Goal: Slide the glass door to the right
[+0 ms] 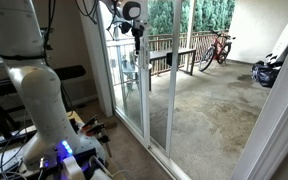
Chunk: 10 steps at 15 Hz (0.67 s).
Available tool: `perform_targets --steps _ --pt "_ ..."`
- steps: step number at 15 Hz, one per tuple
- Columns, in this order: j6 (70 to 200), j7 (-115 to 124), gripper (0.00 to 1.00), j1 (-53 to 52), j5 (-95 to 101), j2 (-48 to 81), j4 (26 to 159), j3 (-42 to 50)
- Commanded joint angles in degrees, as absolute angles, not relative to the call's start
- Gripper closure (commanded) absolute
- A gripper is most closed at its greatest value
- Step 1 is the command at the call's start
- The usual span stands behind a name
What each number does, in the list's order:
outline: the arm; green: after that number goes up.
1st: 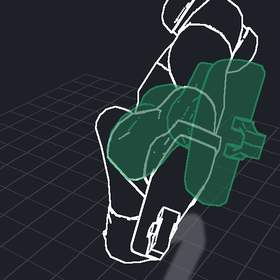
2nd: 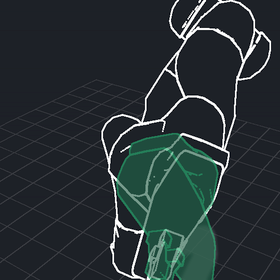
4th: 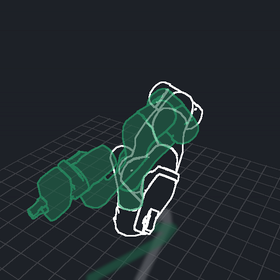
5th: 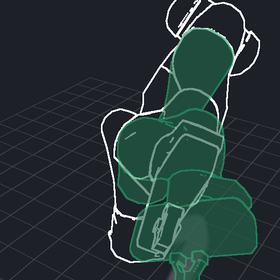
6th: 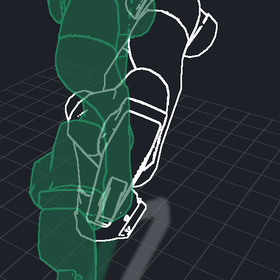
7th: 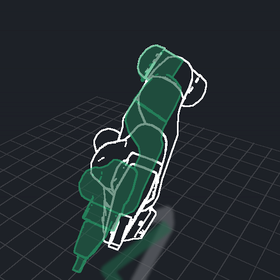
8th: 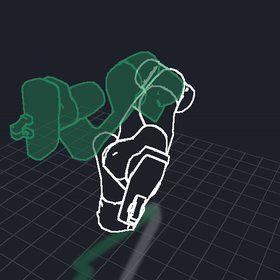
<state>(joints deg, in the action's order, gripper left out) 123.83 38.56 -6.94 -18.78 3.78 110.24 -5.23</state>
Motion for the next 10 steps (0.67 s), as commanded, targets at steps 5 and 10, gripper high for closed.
perform_targets --steps 5,10 --pt "133.08 39.15 0.0 -8.54 -17.87 4.02 110.34 -6.97" --pt "134.28 41.53 0.0 -7.9 -15.2 6.14 109.4 -5.5"
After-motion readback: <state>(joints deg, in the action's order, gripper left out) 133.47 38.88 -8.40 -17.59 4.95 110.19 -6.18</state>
